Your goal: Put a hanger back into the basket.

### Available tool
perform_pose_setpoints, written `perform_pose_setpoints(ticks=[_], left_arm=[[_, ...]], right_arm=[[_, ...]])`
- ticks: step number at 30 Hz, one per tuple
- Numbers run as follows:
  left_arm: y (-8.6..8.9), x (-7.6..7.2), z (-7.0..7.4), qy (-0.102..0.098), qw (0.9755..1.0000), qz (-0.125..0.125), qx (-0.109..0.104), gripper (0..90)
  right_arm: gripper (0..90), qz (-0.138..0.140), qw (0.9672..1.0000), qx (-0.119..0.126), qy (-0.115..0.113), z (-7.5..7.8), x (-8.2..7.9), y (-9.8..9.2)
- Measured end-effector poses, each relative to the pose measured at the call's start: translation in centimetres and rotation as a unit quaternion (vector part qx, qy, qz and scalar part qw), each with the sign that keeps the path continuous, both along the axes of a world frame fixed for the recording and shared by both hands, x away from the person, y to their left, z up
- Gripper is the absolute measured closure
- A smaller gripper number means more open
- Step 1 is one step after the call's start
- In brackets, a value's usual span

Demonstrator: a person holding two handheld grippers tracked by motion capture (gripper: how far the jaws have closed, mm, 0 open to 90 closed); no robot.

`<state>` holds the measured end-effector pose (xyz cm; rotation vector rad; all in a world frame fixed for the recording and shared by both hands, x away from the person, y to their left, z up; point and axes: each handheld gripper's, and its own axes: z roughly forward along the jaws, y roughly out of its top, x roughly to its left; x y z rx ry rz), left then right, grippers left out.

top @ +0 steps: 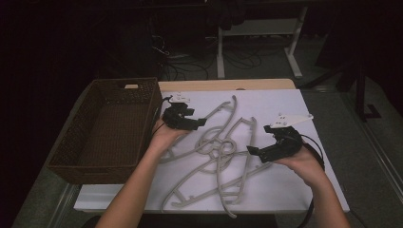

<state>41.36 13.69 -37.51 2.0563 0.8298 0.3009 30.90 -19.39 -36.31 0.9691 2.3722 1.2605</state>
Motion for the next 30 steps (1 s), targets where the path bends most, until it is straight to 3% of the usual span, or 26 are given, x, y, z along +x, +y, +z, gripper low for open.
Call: perform_pose_setpoints(ticks=[6, 9, 11, 13, 14, 22, 25, 30], left_arm=[[-0.5, 2.4, -3.2, 0.037, 0.9985, 0.014, 0.039, 44.8], [-0.5, 2.9, -3.9, 0.042, 0.9977, 0.021, 0.050, 47.5], [-0.4, 3.3, -4.5, 0.045, 0.9962, 0.032, 0.068, 51.8], [-0.2, 3.8, -5.1, 0.052, 0.9951, 0.040, 0.074, 56.4], [-0.2, 4.1, -5.7, 0.056, 0.9935, 0.045, 0.088, 59.9], [-0.1, 4.6, -7.4, 0.078, 0.9904, 0.045, 0.104, 69.3], [0.1, 4.6, -7.5, 0.076, 0.9911, 0.048, 0.098, 74.1], [0.1, 4.6, -7.5, 0.070, 0.9912, 0.040, 0.105, 80.5]], right_arm=[[4.3, 0.006, 1.0000, 0.000, 0.005, -0.1, -0.1, 0.0], [4.7, 0.007, 1.0000, -0.002, 0.006, -0.2, -0.2, 0.0], [4.9, 0.008, 0.9999, -0.001, 0.007, -0.2, -0.2, 0.0], [5.2, 0.010, 0.9999, -0.001, 0.008, -0.3, -0.2, 0.1], [5.4, 0.013, 0.9999, -0.002, 0.008, -0.3, -0.3, 0.1], [5.9, 0.014, 0.9998, -0.002, 0.010, -0.3, -0.2, 0.1], [6.6, 0.016, 0.9998, -0.002, 0.010, -0.3, -0.2, 0.1], [7.3, 0.017, 0.9998, -0.001, 0.012, -0.4, -0.2, 0.1]])
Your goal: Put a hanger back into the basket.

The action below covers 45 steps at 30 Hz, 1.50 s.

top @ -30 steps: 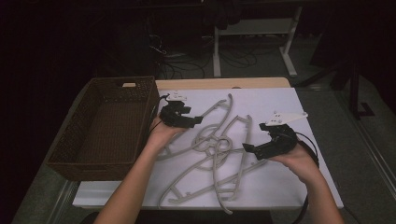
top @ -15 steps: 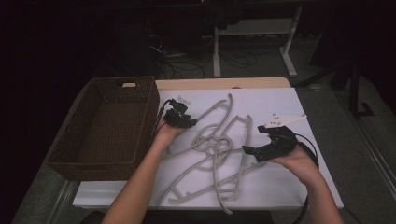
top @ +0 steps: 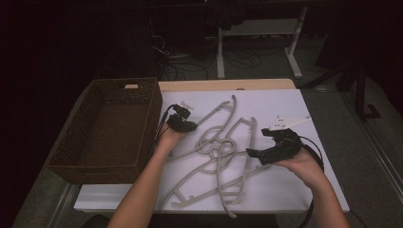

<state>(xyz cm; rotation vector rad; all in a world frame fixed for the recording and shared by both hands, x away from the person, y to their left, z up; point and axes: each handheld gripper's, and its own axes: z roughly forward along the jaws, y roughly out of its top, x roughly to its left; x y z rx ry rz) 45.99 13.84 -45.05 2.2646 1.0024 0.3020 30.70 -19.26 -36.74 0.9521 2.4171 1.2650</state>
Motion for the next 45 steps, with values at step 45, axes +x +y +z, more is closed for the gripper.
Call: perform_pose_setpoints(ticks=[45], left_arm=[[-6.5, 1.4, 2.2, 0.013, 0.9853, -0.165, -0.041, 81.3]], right_arm=[[8.4, -0.005, 0.9999, 0.009, -0.001, 0.1, 0.1, -0.4]])
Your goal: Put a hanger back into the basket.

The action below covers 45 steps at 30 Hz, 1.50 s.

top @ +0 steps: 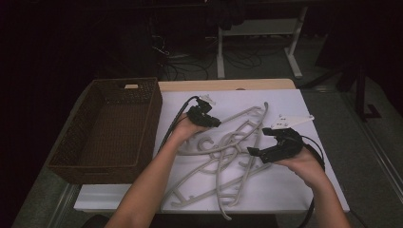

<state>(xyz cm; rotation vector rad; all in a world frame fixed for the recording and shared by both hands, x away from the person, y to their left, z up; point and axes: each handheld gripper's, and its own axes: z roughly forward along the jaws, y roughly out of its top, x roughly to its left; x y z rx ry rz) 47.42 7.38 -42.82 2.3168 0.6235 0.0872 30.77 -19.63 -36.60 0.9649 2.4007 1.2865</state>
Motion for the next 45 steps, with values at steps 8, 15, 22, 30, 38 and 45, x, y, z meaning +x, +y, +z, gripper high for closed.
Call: perform_pose_setpoints(ticks=[8, 15, 22, 30, 38, 45], left_arm=[[0.0, 0.5, -0.7, -0.005, 0.9998, 0.019, 0.009, 71.5], [0.4, -0.4, 1.1, -0.044, 0.9979, 0.042, 0.024, 42.5], [0.3, -2.7, 3.1, -0.040, 0.9991, 0.014, 0.002, 38.1], [-0.2, -7.1, 2.7, -0.014, 0.9990, -0.040, 0.013, 45.8], [0.8, -9.1, 0.6, -0.025, 0.9962, -0.046, 0.070, 56.7], [1.2, -9.5, -0.3, -0.045, 0.9937, -0.054, 0.088, 74.9]], right_arm=[[8.4, 0.000, 1.0000, 0.001, 0.000, 0.0, 0.0, -0.1], [8.4, 0.000, 1.0000, -0.001, 0.000, 0.0, -0.1, 0.0], [8.4, 0.000, 1.0000, -0.002, 0.002, -0.1, 0.0, -0.1], [8.5, -0.001, 1.0000, -0.002, 0.003, -0.2, 0.0, -0.2], [8.5, 0.000, 1.0000, -0.002, 0.003, -0.2, 0.0, -0.2], [8.8, 0.001, 1.0000, -0.005, 0.007, -0.5, 0.1, -0.1]])
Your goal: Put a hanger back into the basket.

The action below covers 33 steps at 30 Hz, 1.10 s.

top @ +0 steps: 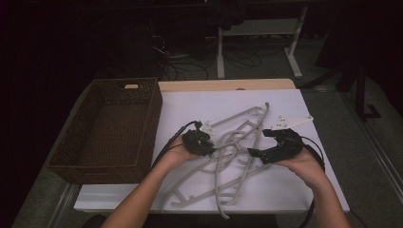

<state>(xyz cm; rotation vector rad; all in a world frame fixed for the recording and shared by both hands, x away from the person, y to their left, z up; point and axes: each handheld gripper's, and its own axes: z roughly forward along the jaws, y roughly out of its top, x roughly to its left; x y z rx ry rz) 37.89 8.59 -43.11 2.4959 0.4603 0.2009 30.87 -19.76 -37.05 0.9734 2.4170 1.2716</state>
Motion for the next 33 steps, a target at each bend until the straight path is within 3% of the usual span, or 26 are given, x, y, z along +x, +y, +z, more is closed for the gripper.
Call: perform_pose_setpoints(ticks=[5, 12, 15, 17, 19, 23, 25, 33], left_arm=[[0.1, -0.1, 0.4, -0.010, 0.9996, -0.027, 0.005, 81.5], [0.4, 0.0, 0.9, -0.022, 0.9991, -0.032, 0.016, 81.8], [0.8, 0.0, 1.5, -0.031, 0.9991, -0.028, 0.009, 81.9], [1.4, 0.2, 2.1, -0.026, 0.9991, -0.023, -0.023, 82.1], [1.7, 0.3, 2.7, -0.028, 0.9986, -0.018, -0.041, 82.2], [1.9, 0.5, 3.4, -0.035, 0.9980, -0.020, -0.048, 82.3], [1.8, 0.6, 3.7, -0.030, 0.9971, -0.028, -0.063, 82.4], [1.1, 0.1, 3.7, -0.028, 0.9934, -0.079, -0.078, 82.4]], right_arm=[[9.4, -0.002, 1.0000, -0.003, 0.007, -0.4, 0.1, -0.1], [12.6, 0.003, 0.9996, -0.012, 0.026, -1.8, 0.6, 0.0], [12.8, 0.000, 0.9993, -0.018, 0.031, -2.3, 0.8, 0.1], [12.9, -0.005, 0.9993, -0.015, 0.033, -2.3, 0.9, -0.1], [13.0, -0.009, 0.9994, -0.013, 0.031, -2.3, 1.0, -0.3], [13.1, -0.015, 0.9994, -0.008, 0.029, -2.2, 1.0, -0.7], [13.2, -0.018, 0.9995, 0.001, 0.024, -1.9, 0.8, -1.0], [13.2, -0.026, 0.9995, 0.019, 0.001, -0.5, 0.4, -1.9]])
